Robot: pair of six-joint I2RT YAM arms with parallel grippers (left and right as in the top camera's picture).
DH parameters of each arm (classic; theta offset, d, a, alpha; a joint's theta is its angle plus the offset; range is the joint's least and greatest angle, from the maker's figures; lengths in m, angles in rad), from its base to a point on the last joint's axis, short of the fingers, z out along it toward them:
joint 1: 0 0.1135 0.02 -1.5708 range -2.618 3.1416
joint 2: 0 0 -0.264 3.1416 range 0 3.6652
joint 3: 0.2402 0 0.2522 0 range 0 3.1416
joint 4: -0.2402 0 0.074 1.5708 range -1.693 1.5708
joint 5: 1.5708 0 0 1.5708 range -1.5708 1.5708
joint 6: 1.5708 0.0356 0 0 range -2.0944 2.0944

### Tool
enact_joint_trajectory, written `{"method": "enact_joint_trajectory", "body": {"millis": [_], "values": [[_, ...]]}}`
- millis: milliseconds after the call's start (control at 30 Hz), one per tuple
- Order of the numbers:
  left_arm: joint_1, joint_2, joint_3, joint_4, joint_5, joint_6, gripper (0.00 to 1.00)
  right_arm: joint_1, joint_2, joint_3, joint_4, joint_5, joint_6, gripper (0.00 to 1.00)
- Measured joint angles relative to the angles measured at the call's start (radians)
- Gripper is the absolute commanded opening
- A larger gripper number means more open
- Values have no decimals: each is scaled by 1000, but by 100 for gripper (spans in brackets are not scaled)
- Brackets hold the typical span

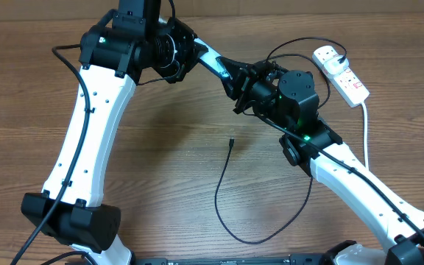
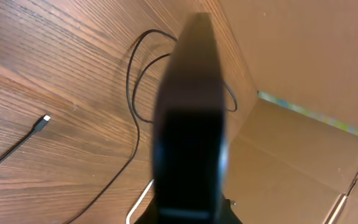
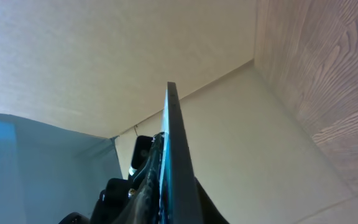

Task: Plug charger to phone and switch on socket
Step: 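Grasp the phone's top end with the left gripper from the right, then open the right gripper and withdraw it from the phone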

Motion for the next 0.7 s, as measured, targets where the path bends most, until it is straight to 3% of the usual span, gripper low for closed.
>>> {"method": "enact_joint_trajectory", "body": {"millis": [133,200,367,500,700], "values": [[0,0,0,-3,-5,0,4,0,-2,0,6,-8,0,64],[0,0,0,-3,-12,0,4,1,-5,0,6,-11,0,75],[2,0,0,-3,-35,12,4,1,-7,0,-13,-11,-1,86],[16,0,0,-16,-64,84,4,1,-10,5,-121,-11,-48,91],[76,1,0,-141,-172,264,4,-11,-16,10,-491,6,-265,96]]}}
